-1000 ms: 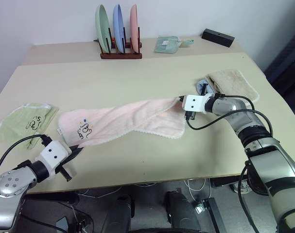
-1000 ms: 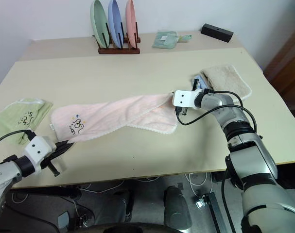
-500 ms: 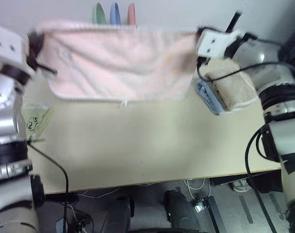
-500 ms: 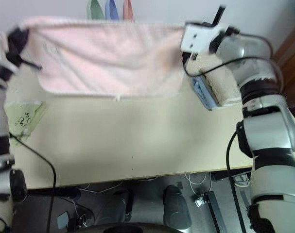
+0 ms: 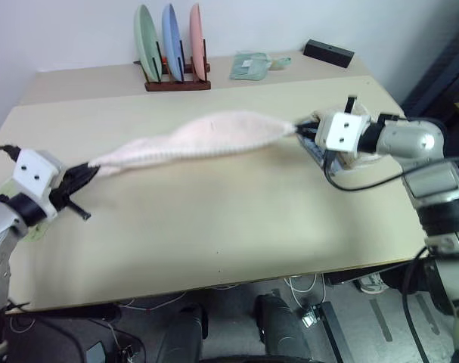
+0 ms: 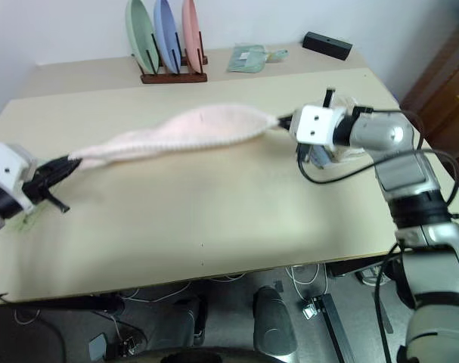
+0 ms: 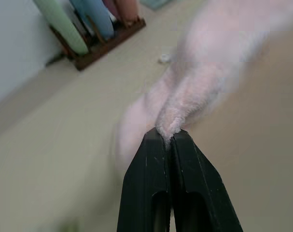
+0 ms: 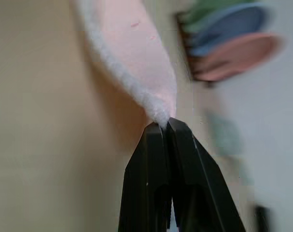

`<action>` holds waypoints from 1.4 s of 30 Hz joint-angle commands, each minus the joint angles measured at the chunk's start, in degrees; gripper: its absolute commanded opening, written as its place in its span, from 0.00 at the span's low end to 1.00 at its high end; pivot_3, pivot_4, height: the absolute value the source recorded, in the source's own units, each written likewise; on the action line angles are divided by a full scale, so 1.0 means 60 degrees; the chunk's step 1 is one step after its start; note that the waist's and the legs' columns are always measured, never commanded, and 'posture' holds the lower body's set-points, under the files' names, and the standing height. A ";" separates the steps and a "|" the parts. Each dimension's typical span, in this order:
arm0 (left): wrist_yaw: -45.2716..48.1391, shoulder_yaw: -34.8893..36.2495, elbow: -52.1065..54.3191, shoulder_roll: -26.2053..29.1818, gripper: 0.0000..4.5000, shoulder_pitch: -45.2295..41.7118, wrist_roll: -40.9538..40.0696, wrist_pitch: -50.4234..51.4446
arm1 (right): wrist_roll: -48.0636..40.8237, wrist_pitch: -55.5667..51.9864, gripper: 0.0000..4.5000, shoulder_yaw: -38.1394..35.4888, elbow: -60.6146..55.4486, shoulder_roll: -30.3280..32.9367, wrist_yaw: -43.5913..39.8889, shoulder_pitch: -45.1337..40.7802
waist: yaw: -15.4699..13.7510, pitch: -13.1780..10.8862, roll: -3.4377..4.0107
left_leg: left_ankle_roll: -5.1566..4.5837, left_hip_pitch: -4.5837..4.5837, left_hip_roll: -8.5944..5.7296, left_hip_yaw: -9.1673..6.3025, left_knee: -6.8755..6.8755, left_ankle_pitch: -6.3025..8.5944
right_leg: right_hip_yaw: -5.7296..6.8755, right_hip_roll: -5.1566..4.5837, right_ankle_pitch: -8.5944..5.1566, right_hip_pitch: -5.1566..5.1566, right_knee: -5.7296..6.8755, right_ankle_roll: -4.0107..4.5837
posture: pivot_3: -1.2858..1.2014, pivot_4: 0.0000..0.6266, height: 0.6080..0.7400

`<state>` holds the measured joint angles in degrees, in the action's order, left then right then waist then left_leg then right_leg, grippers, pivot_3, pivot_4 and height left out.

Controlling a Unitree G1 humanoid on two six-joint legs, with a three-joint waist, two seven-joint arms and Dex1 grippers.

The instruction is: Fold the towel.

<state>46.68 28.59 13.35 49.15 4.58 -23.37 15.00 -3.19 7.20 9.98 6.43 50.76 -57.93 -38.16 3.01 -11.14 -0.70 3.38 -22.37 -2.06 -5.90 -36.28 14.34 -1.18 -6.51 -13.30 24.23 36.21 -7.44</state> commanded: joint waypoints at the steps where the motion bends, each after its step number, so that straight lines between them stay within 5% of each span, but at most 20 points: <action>1: 0.0607 0.1020 0.0895 0.0305 0.00 0.0927 -0.0742 0.0937 | -0.1143 -0.1872 0.01 -0.0803 -0.2052 0.1067 -0.1067 0.1203 | -0.0143 0.0002 -0.0002 | 0.0000 -0.0002 0.0000 0.0002 -0.0004 0.0000 | 0.0001 0.0000 -0.0002 -0.0007 -0.0009 0.0002 | 0.52 0.24 1.00; 8: 0.1937 0.1785 0.1357 0.0941 0.00 0.2597 -0.1130 0.2045 | -0.2139 -0.3659 0.01 -0.1622 -0.3561 0.2366 -0.2108 0.2829 | -0.0188 0.0003 -0.0009 | -0.0001 0.0000 0.0002 0.0009 -0.0017 0.0001 | 0.0005 -0.0004 -0.0023 -0.0022 -0.0019 0.0034 | 0.52 0.24 1.00; 12: 0.1880 0.1339 0.1144 0.0985 0.00 0.2300 -0.0851 0.1920 | -0.1519 -0.3081 0.01 -0.1231 -0.2879 0.1740 -0.1648 0.1988 | -0.0125 0.0005 -0.0012 | -0.0001 0.0001 0.0005 0.0017 -0.0017 0.0001 | 0.0005 -0.0003 -0.0024 -0.0022 -0.0022 0.0035 | 0.52 0.24 1.00; 18: 0.1261 0.0182 0.0273 0.0659 0.00 0.1119 -0.0198 0.1530 | -0.0020 -0.1607 0.01 -0.0094 -0.0468 0.0218 -0.1156 -0.0096 | -0.0084 0.0005 -0.0013 | 0.0000 0.0006 0.0006 0.0024 -0.0012 0.0001 | 0.0004 -0.0003 -0.0005 -0.0017 -0.0021 0.0006 | 0.52 0.24 1.00; 28: -0.0145 -0.1213 -0.3060 0.0095 0.00 -0.1144 0.1515 -0.0284 | 0.2489 0.1930 0.01 0.1423 0.6621 -0.2713 0.0731 -0.3805 | -0.0104 0.0005 -0.0017 | 0.0014 -0.0009 0.0004 0.0018 0.0016 -0.0007 | 0.0007 0.0002 0.0011 0.0018 -0.0020 0.0013 | 0.52 0.24 1.00; 35: -0.0368 -0.1864 -0.4587 -0.0127 0.00 -0.2119 0.2065 -0.1189 | 0.3465 0.3105 0.01 0.1731 0.9338 -0.3350 0.1968 -0.4661 | -0.0062 0.0006 -0.0018 | 0.0019 -0.0008 0.0002 0.0016 0.0020 -0.0010 | 0.0005 0.0002 0.0012 0.0024 -0.0012 0.0013 | 0.52 0.24 1.00; 42: -0.0482 -0.2141 -0.5632 -0.0295 0.00 -0.2879 0.2110 -0.1391 | 0.3760 0.3518 0.01 0.1624 1.0120 -0.3509 0.2599 -0.4835 | -0.0002 0.0006 -0.0017 | 0.0026 -0.0006 0.0002 0.0013 0.0021 -0.0014 | 0.0005 0.0004 0.0012 0.0028 -0.0002 0.0013 | 0.52 0.24 1.00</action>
<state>44.49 14.64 -19.60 46.91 -12.10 -10.64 6.87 19.19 27.40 21.01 66.81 29.41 -43.81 -65.02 3.00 -11.10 -0.80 3.53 -22.40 -2.05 -5.83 -36.15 14.26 -1.15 -6.49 -13.23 24.40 36.20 -7.36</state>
